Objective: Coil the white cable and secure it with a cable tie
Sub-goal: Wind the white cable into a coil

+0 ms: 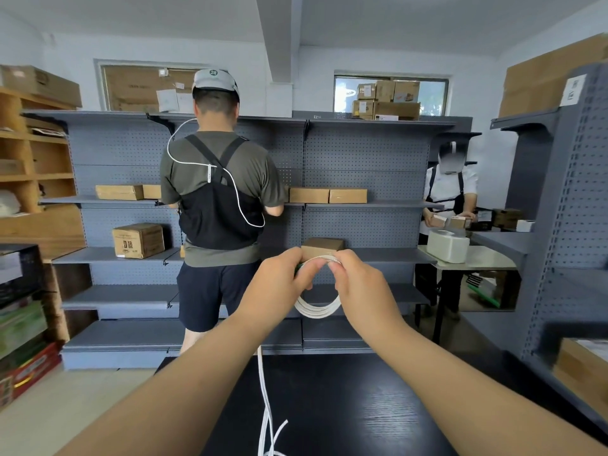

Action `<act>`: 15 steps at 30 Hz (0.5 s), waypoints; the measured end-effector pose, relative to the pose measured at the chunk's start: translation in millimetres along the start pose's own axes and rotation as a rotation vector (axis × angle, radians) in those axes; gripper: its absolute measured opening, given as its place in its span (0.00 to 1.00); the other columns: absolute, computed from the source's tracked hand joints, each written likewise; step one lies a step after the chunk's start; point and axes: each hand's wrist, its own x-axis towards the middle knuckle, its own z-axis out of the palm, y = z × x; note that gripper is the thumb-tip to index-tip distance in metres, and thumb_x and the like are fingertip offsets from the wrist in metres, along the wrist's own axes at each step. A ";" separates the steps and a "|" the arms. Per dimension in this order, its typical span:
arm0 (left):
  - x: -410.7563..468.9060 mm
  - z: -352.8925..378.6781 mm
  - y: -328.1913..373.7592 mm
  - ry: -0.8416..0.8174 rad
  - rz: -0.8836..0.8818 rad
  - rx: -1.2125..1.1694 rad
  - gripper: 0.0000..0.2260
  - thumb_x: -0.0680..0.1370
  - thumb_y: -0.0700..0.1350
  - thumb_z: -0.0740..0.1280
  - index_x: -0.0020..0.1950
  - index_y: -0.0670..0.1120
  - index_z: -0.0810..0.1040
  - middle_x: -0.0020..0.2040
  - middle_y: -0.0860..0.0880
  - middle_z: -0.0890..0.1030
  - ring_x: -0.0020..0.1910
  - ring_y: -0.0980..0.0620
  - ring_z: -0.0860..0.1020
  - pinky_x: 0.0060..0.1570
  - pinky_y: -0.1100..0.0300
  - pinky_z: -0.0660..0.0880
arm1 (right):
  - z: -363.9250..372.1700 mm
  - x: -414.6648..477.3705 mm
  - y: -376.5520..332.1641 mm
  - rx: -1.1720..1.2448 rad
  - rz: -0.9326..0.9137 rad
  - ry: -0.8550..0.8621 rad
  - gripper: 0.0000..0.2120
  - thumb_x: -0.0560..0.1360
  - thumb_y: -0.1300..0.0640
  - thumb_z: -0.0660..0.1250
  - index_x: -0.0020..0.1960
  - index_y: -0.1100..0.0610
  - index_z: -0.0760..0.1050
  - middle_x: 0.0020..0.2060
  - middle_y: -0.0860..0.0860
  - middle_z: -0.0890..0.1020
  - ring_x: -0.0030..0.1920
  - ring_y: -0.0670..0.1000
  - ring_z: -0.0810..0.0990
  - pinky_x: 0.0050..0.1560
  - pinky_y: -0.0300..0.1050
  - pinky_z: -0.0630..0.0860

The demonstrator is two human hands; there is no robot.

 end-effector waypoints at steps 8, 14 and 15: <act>-5.9 5.1 0.3 0.000 -0.157 -0.118 0.17 0.77 0.56 0.60 0.40 0.44 0.76 0.34 0.52 0.81 0.34 0.61 0.74 0.37 0.69 0.69 | 4.3 -6.0 5.1 0.158 0.063 0.149 0.11 0.80 0.55 0.55 0.54 0.59 0.73 0.38 0.51 0.76 0.39 0.54 0.75 0.38 0.45 0.66; -10.4 13.4 7.5 0.042 -0.226 -0.414 0.14 0.81 0.50 0.56 0.41 0.49 0.77 0.35 0.54 0.79 0.35 0.57 0.72 0.40 0.65 0.70 | 4.0 -2.0 7.2 0.274 0.173 0.194 0.08 0.80 0.57 0.55 0.49 0.56 0.72 0.33 0.50 0.77 0.35 0.49 0.74 0.34 0.36 0.66; -9.6 15.0 8.7 0.059 -0.242 -0.449 0.14 0.81 0.51 0.56 0.40 0.49 0.77 0.36 0.53 0.79 0.35 0.55 0.72 0.41 0.61 0.70 | 5.4 -2.9 7.2 0.295 0.189 0.191 0.07 0.80 0.57 0.55 0.48 0.55 0.72 0.33 0.48 0.77 0.35 0.47 0.73 0.34 0.33 0.66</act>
